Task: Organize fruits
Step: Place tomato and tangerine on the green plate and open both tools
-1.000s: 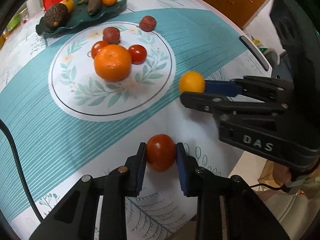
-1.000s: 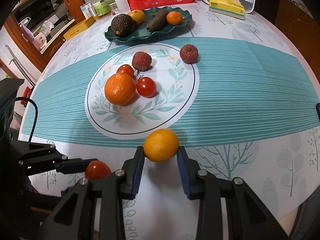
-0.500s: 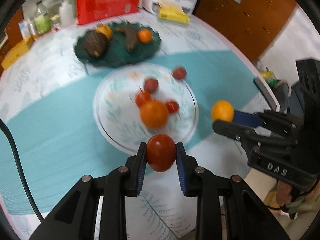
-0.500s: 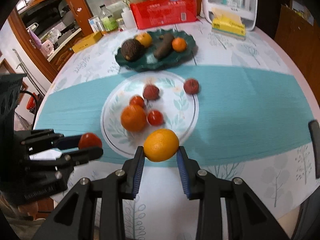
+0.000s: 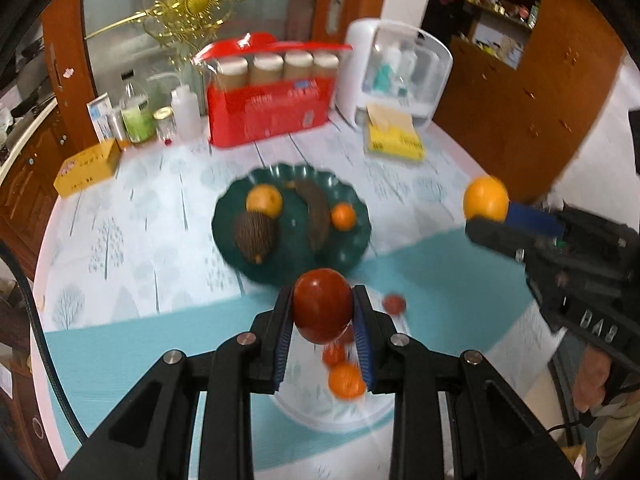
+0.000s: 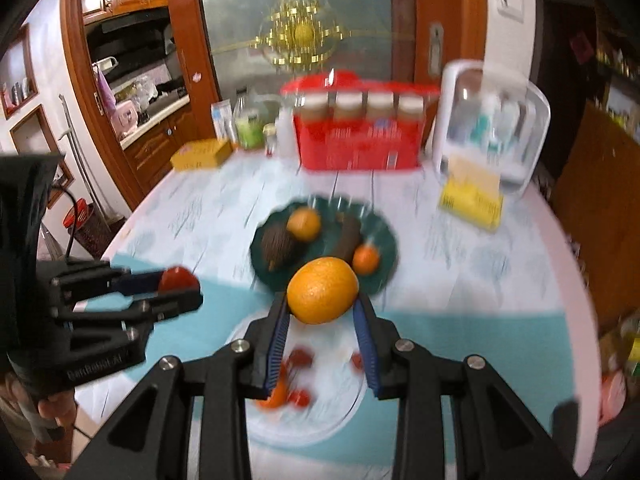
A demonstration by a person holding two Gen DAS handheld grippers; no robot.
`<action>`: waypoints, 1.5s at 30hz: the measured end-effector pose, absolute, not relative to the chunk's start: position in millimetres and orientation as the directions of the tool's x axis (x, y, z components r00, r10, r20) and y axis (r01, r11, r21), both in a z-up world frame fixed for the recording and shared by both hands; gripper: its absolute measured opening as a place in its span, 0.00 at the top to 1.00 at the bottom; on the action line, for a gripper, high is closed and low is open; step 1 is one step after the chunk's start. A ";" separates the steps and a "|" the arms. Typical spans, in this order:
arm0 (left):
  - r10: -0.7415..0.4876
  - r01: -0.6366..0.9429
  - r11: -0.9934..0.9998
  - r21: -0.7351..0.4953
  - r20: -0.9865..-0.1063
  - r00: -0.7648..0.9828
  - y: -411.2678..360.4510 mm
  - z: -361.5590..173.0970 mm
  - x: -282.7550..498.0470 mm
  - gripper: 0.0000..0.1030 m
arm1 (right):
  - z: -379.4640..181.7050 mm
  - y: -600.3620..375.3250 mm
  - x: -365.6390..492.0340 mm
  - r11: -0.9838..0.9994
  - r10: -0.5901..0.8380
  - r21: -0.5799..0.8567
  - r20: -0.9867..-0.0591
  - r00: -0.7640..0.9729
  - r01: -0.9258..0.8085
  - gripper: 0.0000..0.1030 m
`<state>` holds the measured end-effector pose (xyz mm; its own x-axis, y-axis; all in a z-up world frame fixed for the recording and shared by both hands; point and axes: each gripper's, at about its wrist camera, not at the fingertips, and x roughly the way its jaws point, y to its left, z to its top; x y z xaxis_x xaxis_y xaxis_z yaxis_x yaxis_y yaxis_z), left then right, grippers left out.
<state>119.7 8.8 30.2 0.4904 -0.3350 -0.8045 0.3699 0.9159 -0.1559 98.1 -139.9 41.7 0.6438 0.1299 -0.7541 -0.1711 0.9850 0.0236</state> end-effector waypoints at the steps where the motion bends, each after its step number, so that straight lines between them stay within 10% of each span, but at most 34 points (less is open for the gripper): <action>1: -0.331 0.358 0.920 -0.157 -0.800 0.500 4.2 34.0 130.7 0.74 | 49.5 -142.8 110.1 0.985 0.123 0.010 -0.746 0.654 -0.173 0.68; 34: -0.117 0.072 0.993 -0.096 -0.912 0.394 -61.8 -124.7 301.9 0.73 | -142.4 -178.0 334.9 0.935 0.139 -0.008 -0.912 0.385 -0.356 0.66; 45: -0.133 0.067 0.991 -0.115 -0.895 0.426 -62.0 -106.4 290.0 0.23 | -127.0 -184.9 328.0 0.929 0.188 0.020 -0.886 0.423 -0.370 0.54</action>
<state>290.0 -62.0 -106.4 0.4256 -0.1332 -0.8951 0.0675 0.9910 -0.1154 328.0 -184.9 -127.0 0.4233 0.1875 -0.8864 -0.3702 0.9287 0.0197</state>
